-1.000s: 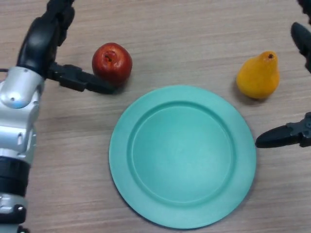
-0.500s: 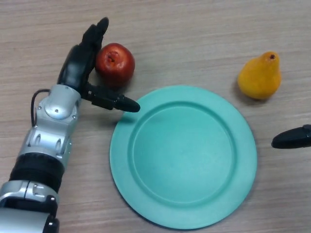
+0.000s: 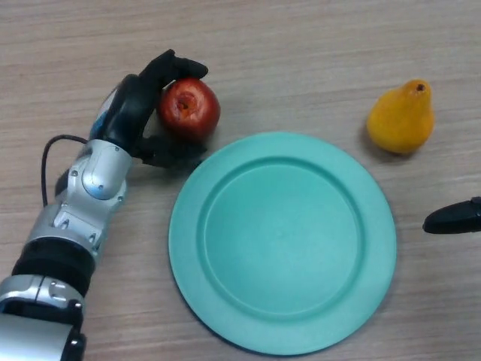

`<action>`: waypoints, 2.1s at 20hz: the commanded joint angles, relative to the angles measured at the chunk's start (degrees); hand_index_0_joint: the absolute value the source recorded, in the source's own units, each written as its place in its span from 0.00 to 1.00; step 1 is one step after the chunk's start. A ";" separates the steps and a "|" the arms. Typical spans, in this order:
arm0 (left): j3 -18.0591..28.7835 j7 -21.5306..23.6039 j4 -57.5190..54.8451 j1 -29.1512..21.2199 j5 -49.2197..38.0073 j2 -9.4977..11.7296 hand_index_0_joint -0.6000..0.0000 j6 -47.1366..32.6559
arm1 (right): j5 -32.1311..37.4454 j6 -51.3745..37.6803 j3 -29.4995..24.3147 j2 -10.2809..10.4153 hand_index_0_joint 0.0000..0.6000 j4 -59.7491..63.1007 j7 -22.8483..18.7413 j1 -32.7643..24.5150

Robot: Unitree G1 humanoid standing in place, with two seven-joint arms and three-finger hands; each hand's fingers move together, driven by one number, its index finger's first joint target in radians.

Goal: Pick up the red apple and place it on the plate

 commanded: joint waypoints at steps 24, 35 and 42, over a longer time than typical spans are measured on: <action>-1.09 -26.06 -76.84 38.97 -19.00 -2.38 1.00 26.33 | 1.37 -10.57 -0.83 -1.62 0.00 4.26 -2.82 -2.72; 17.27 -18.24 -93.03 37.04 -42.24 1.84 1.00 42.72 | 0.99 -10.21 3.88 0.25 0.00 5.16 -7.78 -5.40; 21.93 -20.93 -89.42 40.04 -47.22 4.83 1.00 36.65 | -3.22 -11.98 8.11 1.75 0.00 7.70 -7.30 -6.56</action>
